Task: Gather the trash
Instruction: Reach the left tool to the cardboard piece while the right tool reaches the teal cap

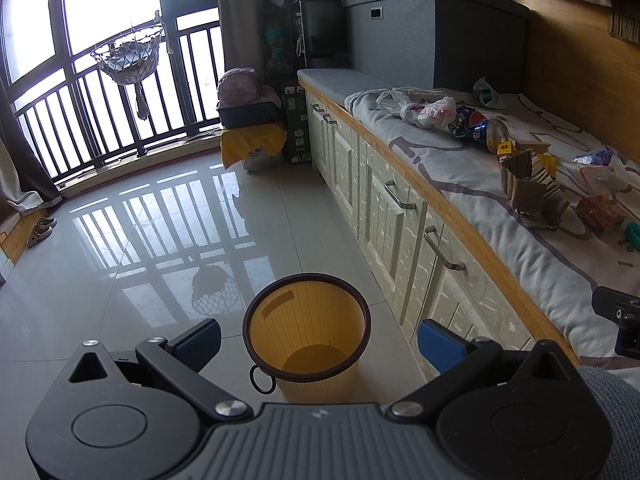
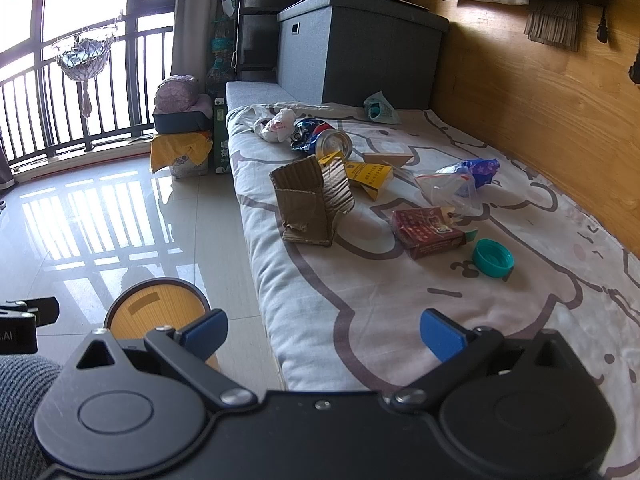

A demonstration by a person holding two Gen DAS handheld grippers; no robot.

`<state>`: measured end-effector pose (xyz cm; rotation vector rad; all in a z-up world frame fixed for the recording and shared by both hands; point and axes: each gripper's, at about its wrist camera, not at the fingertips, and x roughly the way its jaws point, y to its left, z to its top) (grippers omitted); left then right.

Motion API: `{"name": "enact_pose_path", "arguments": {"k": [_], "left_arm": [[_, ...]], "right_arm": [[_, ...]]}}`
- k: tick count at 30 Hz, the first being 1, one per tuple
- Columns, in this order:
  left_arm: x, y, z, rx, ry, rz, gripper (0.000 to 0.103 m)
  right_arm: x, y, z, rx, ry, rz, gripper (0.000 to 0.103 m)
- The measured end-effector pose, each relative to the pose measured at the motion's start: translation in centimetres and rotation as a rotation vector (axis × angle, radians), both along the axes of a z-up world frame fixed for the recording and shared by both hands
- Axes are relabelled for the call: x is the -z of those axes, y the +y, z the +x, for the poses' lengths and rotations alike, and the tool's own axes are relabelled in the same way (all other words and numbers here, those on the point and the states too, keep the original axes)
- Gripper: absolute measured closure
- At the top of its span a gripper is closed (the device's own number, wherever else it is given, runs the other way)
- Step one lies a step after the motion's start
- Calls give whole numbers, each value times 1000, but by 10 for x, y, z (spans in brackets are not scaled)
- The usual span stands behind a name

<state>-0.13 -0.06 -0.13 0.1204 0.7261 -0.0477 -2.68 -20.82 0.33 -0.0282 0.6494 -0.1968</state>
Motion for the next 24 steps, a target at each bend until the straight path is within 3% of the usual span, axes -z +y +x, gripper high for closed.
{"name": "enact_pose_path", "arguments": {"k": [15, 20, 24], "left_arm": [[-20, -4, -5, 33, -62, 31, 0], [-34, -15, -2, 73, -82, 0, 0], [-45, -32, 6, 93, -108, -2, 0]], "right_arm": [[-10, -8, -6, 7, -36, 34, 0], [-14, -23, -7, 16, -46, 85, 0], [-17, -34, -9, 26, -66, 64, 0]]}}
